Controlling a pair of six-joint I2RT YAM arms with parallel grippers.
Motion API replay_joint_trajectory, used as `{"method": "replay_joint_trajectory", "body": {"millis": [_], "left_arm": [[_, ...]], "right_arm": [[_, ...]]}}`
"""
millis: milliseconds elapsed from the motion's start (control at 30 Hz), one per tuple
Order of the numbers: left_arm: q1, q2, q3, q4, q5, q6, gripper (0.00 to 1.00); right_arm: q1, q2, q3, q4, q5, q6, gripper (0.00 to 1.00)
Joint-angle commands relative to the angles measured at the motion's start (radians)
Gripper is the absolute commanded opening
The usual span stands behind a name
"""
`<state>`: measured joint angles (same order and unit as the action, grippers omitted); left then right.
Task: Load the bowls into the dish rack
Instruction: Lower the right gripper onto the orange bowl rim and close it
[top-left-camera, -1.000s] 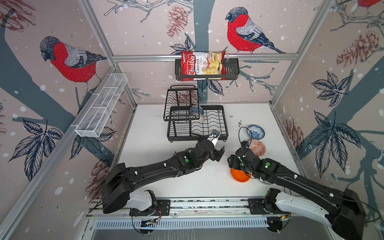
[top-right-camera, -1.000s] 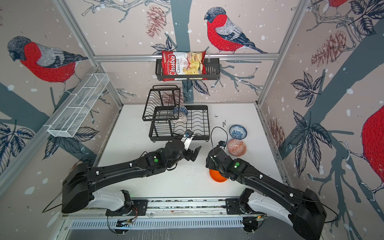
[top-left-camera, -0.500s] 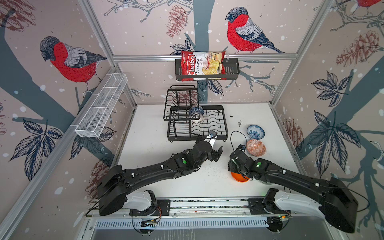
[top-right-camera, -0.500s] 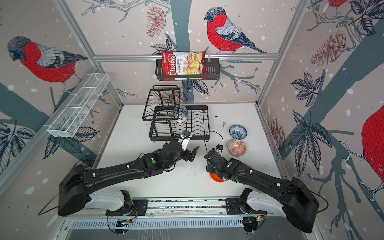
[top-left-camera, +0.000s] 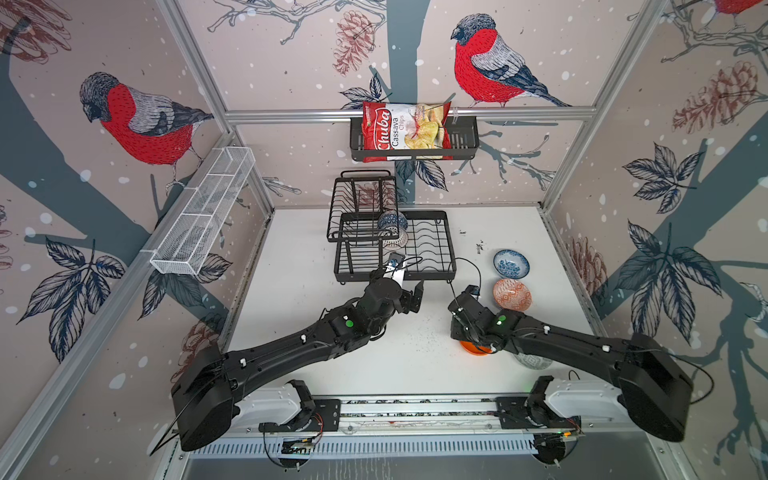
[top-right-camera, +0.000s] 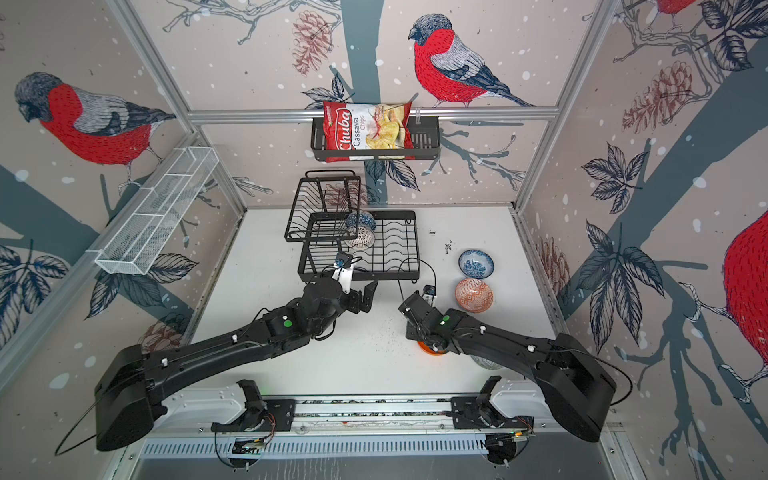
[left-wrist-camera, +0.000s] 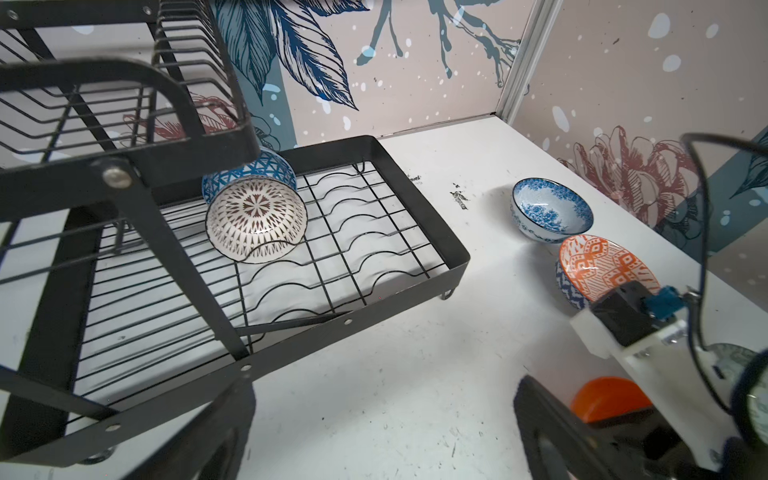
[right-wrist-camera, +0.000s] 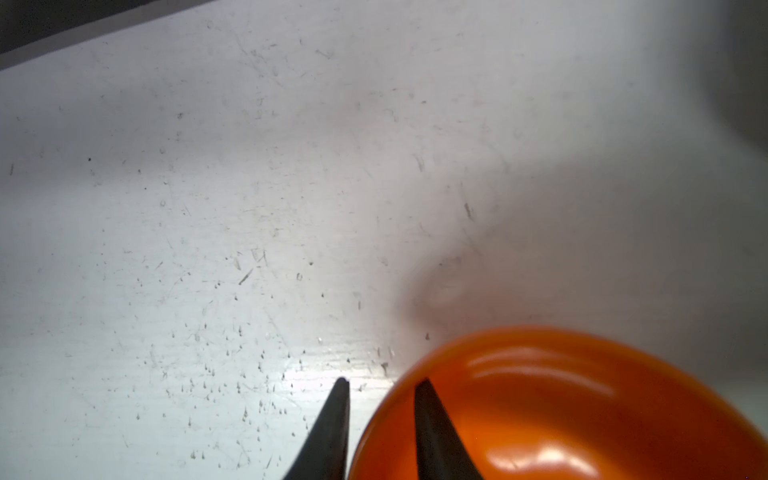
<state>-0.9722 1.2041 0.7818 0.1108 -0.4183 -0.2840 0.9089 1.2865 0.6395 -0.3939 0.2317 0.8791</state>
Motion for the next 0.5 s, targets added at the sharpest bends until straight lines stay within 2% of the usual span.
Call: {"method": "replay_joint_trajectory", "body": {"millis": [0, 233, 467], "left_arm": [[0.002, -0.01, -0.004, 0.011, 0.007, -0.018, 0.97], [0.011, -0.01, 0.003, -0.006, -0.009, -0.033, 0.97], [0.035, -0.026, 0.003, -0.031, -0.033, -0.057, 0.97]], "right_arm": [[0.001, 0.036, 0.024, 0.022, 0.032, -0.033, 0.21], [-0.011, 0.146, 0.132, 0.03, 0.054, -0.086, 0.14], [-0.027, 0.247, 0.248, 0.053, 0.018, -0.136, 0.14]]}}
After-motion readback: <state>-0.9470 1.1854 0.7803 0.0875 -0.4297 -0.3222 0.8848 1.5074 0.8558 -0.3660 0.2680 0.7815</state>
